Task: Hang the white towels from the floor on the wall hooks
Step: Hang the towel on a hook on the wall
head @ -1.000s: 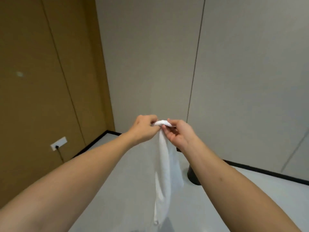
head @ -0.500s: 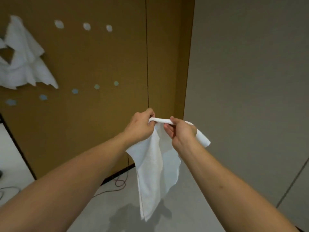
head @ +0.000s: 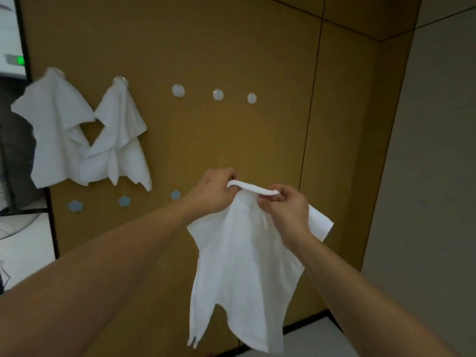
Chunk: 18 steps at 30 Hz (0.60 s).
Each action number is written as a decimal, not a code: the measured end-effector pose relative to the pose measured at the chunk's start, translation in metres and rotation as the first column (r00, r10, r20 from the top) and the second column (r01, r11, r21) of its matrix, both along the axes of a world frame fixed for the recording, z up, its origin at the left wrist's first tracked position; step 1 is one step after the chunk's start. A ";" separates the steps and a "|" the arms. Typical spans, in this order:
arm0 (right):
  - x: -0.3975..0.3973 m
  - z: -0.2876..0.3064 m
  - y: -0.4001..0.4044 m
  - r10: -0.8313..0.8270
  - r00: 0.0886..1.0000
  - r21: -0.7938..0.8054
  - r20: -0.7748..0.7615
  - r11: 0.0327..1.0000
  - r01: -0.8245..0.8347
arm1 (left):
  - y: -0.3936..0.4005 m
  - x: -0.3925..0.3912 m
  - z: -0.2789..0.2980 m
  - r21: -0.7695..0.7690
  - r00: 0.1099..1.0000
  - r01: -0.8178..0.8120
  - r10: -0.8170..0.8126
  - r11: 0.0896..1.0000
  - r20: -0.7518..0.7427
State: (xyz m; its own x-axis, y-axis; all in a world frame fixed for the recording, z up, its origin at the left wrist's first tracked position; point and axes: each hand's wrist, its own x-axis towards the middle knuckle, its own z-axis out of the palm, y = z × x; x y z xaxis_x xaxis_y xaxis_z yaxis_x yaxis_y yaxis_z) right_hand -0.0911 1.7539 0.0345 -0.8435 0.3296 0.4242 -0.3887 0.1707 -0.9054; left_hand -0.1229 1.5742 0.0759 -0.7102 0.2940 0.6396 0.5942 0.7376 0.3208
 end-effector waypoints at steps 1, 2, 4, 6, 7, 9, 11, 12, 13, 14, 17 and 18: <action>-0.020 0.006 -0.006 -0.005 1.000 0.093 -0.014 0.996 0.006 | -0.010 -0.017 0.005 -0.017 1.000 -0.015 0.015 1.000 -0.005; -0.042 0.011 -0.012 -0.001 1.000 0.171 -0.023 0.985 0.005 | -0.019 -0.034 0.008 -0.030 0.999 -0.033 0.032 0.999 -0.007; -0.084 0.023 -0.023 0.014 0.998 0.307 -0.053 0.952 0.003 | -0.036 -0.069 0.015 -0.034 0.998 -0.066 0.065 0.997 -0.011; -0.129 0.036 -0.035 0.035 0.995 0.423 -0.097 0.906 0.010 | -0.052 -0.103 0.023 -0.026 0.994 -0.102 0.102 0.994 -0.033; -0.152 0.043 -0.040 0.047 0.992 0.467 -0.117 0.884 0.013 | -0.060 -0.120 0.028 -0.029 0.990 -0.128 0.126 0.991 -0.057; -0.201 0.058 -0.049 0.056 0.986 0.550 -0.155 0.834 0.039 | -0.077 -0.153 0.039 -0.027 0.977 -0.187 0.183 0.982 -0.110; -0.252 0.075 -0.057 0.059 0.976 0.629 -0.211 0.772 0.090 | -0.093 -0.184 0.051 0.007 0.960 -0.240 0.238 0.971 -0.150; -0.277 0.085 -0.062 0.075 0.970 0.651 -0.229 0.753 0.095 | -0.100 -0.199 0.057 0.025 0.949 -0.269 0.270 0.963 -0.163; -0.301 0.095 -0.067 0.095 0.965 0.666 -0.245 0.740 0.097 | -0.106 -0.213 0.064 0.044 0.938 -0.298 0.301 0.954 -0.171; -0.323 0.106 -0.074 0.109 0.957 0.679 -0.270 0.726 0.109 | -0.111 -0.227 0.071 0.065 0.928 -0.321 0.327 0.945 -0.176; -0.380 0.134 -0.095 0.156 0.921 0.690 -0.356 0.709 0.147 | -0.126 -0.263 0.096 0.133 0.897 -0.373 0.394 0.918 -0.201; -0.396 0.144 -0.103 0.206 0.911 0.683 -0.359 0.723 0.106 | -0.132 -0.274 0.105 0.155 0.885 -0.385 0.412 0.910 -0.217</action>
State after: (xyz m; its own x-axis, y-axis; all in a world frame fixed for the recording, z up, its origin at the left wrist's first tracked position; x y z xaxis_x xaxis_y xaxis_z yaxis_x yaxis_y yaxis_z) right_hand -0.4873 1.6509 0.1785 -0.5636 -0.2153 0.7975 -0.6976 0.6411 -0.3200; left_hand -0.3969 1.4422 0.1810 -0.5749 -0.0596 0.8161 0.3254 0.8984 0.2949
